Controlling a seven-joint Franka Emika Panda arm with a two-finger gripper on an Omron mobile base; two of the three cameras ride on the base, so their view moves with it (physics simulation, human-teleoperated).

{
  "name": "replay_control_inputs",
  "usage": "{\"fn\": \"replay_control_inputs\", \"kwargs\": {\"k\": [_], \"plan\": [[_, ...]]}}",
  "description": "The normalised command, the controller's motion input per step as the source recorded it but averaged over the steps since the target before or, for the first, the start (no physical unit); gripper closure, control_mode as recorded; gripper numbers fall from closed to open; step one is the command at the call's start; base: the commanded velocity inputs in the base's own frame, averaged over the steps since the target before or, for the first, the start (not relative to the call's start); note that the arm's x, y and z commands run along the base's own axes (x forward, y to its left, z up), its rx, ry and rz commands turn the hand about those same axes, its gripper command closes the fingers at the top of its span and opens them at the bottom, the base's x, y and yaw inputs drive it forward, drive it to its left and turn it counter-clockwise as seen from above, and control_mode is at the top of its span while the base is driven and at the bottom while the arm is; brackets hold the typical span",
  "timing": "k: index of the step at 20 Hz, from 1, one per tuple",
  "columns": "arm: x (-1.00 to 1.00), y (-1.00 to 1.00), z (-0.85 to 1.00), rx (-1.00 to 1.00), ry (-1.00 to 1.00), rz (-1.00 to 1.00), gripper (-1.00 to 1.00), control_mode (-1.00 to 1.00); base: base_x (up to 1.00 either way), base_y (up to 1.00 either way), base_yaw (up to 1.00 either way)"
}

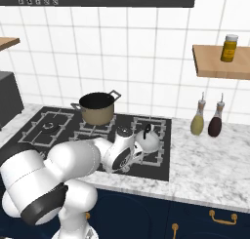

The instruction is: Pick the kettle from the counter and place it on a stove burner. Then turn the burner on.

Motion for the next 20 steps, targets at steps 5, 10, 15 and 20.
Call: {"fn": "replay_control_inputs", "kwargs": {"k": [5,10,15,20], "plan": [[0.0,0.05,0.0,-0.1,0.0,0.23,1.0,-1.0,0.0,0.0,0.0],[0.0,0.16,0.0,-0.12,0.0,0.23,1.0,-1.0,0.0,0.0,0.0],[0.0,0.1,0.0,-0.05,0.02,0.07,-1.0,-1.0,0.0,0.0,0.0],[0.0,0.0,0.1,0.0,-0.01,0.0,-1.0,-1.0,0.0,0.0,0.0]]}}
